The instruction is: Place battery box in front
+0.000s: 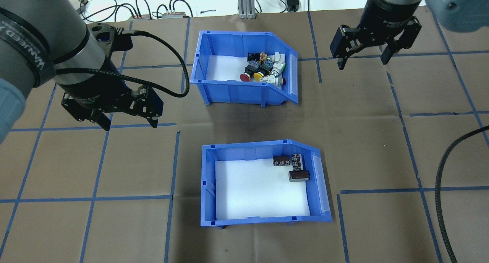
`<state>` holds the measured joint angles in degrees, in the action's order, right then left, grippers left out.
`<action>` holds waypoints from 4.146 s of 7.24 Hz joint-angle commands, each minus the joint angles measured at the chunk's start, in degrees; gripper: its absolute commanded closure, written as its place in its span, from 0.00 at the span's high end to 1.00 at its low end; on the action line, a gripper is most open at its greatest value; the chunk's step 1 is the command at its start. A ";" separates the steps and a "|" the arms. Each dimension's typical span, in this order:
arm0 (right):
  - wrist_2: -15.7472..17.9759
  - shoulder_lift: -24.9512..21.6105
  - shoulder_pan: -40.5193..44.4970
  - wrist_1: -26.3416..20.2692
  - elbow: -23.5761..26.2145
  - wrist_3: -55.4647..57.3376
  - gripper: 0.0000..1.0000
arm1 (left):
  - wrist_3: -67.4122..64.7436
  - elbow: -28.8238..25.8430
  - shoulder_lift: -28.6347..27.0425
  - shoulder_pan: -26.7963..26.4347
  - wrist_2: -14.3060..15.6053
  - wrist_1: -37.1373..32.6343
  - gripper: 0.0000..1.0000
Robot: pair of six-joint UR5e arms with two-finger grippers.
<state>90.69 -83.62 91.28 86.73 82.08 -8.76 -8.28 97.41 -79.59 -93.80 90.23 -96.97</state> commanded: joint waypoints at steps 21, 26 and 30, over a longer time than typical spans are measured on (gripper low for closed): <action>5.99 35.46 23.68 13.73 -21.61 -53.11 0.04 | -119.77 33.54 -1.18 -31.53 -7.79 41.32 0.99; 7.48 31.42 21.14 13.56 -21.70 -54.69 0.00 | -121.97 34.25 -4.96 -33.37 -6.74 43.97 0.96; 12.76 23.17 11.15 4.27 -20.73 -63.54 0.00 | -121.27 35.30 -6.19 -34.60 -6.56 48.61 0.06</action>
<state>102.63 -57.65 106.80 94.32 61.13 -68.43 -129.91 132.36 -85.64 -128.26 83.74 -50.58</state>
